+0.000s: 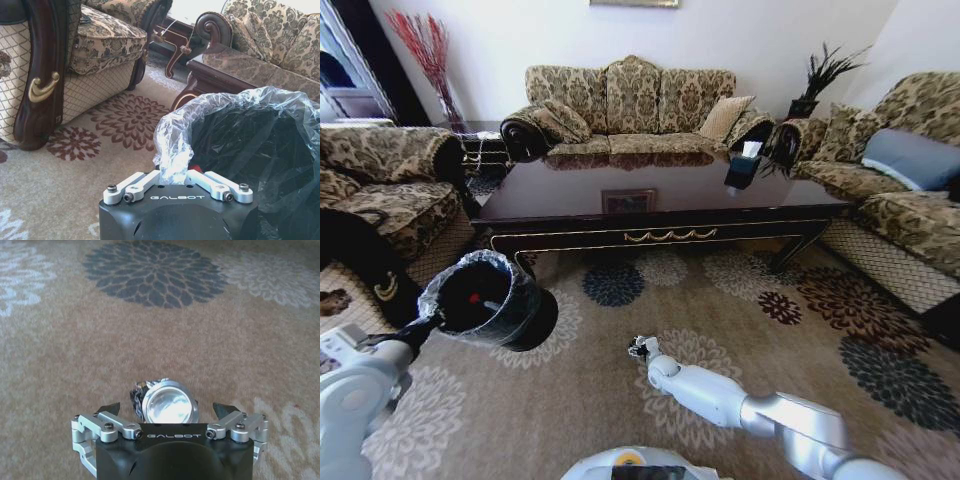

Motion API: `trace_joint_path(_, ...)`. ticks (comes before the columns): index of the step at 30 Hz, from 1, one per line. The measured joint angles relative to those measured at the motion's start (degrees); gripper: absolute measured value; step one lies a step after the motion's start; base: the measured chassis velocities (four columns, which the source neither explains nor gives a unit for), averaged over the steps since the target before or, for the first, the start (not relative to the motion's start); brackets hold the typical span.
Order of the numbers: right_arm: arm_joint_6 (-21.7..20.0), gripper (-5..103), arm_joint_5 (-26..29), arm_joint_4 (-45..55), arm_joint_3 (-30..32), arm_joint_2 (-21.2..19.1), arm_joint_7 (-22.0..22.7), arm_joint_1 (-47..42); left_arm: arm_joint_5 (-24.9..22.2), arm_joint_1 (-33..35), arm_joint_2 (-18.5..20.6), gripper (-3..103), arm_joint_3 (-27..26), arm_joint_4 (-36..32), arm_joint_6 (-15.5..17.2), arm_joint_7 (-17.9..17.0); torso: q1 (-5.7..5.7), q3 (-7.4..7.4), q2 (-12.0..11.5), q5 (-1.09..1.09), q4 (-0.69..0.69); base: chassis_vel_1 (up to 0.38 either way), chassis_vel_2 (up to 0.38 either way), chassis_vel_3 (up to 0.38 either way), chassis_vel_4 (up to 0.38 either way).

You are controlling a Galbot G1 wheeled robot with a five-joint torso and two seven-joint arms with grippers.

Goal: Move to the front of the table and pick up the trash from the floor, then place it into the trash bin.

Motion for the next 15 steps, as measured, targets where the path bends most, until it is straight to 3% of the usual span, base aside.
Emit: trace_joint_path(15,2.7,100,-1.8,-6.1,-0.1,2.3,-3.7,0.6,0.1,0.0,0.3,3,-0.1,0.2,0.0,0.0,0.00,0.00,0.0,-0.01,0.01,0.000,0.000,0.000,0.000)
